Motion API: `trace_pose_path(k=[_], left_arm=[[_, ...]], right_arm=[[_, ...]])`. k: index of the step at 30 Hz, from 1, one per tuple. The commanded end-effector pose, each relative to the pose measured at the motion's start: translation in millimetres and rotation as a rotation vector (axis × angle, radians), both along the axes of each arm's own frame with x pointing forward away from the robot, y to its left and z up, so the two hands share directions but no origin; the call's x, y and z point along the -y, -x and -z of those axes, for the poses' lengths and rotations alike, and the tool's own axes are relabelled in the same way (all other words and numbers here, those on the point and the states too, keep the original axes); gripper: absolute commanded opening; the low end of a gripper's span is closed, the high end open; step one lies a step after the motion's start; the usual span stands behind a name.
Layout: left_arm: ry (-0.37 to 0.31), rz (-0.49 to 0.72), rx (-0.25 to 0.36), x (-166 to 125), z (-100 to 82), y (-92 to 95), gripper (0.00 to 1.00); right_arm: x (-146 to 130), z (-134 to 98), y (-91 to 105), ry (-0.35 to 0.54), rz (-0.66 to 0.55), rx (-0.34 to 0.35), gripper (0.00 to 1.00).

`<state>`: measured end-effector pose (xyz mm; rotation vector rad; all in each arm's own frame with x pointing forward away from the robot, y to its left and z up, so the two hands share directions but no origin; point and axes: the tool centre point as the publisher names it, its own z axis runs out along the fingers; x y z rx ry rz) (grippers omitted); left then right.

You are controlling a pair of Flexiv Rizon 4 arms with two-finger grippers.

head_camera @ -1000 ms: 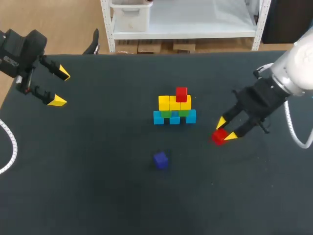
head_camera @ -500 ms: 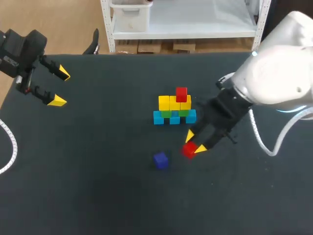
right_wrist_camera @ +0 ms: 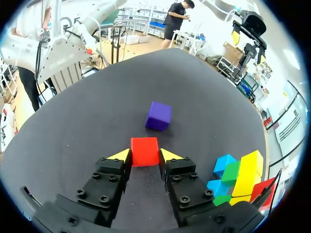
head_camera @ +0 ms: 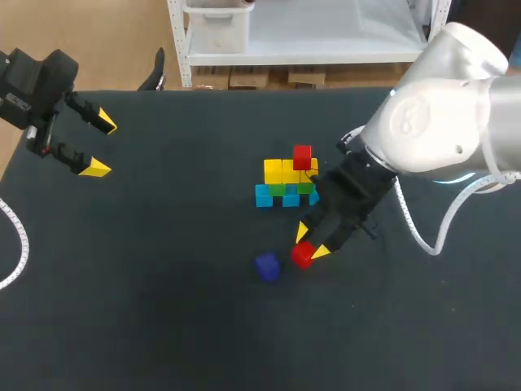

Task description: Place the blue cubes, place green cubes on the blue cubes, place the yellow cubes on the green cubes, then place the red cubes on the yellow cubes, and place purple cube on the red cubes.

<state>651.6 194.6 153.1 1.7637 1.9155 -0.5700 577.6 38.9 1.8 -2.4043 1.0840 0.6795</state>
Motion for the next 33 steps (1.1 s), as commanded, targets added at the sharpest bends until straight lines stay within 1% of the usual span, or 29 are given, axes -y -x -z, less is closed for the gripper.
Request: trace_pose_path(k=[1,6,11,21,22,23,24,25,26,27,31,33], left_arm=[[0.003,0.002,0.003,-1.2,0.8,0.4,1.00],[0.003,0.002,0.003,-1.2,0.8,0.4,1.00],[0.003,0.002,0.003,-1.2,0.8,0.4,1.00],[0.003,0.002,0.003,-1.2,0.8,0.4,1.00],[0.003,0.002,0.003,-1.2,0.8,0.4,1.00],[0.003,0.002,0.003,-1.2,0.8,0.4,1.00],[0.003,0.002,0.003,-1.2,0.8,0.4,1.00],[0.003,0.002,0.003,-1.2,0.8,0.4,1.00],[0.003,0.002,0.003,-1.2,0.8,0.4,1.00],[0.003,0.002,0.003,-1.2,0.8,0.4,1.00],[0.003,0.002,0.003,-1.2,0.8,0.4,1.00],[0.003,0.002,0.003,-1.2,0.8,0.4,1.00]], right_arm=[[-1.2,-2.7,2.7,0.009,0.006,0.000,0.00],[-0.7,-6.4,13.6,-0.001,-0.010,-0.007,0.00],[-2.1,-4.2,22.8,0.013,-0.028,-0.001,0.00],[-0.5,-1.7,24.2,0.018,-0.007,-0.006,0.00],[-0.1,-1.8,23.6,0.019,-0.006,-0.006,0.04],[0.5,-2.0,23.2,0.022,-0.003,-0.004,0.33],[1.2,-2.3,22.7,0.023,-0.001,-0.001,0.43],[1.9,-2.7,22.3,0.024,0.001,0.000,0.60],[2.8,-2.8,22.0,0.025,0.002,0.000,0.93],[4.1,-3.4,21.6,0.025,0.008,0.002,1.00],[9.9,-4.7,19.7,0.025,0.021,0.008,1.00],[14.7,-7.9,18.6,0.019,0.037,0.021,1.00]])
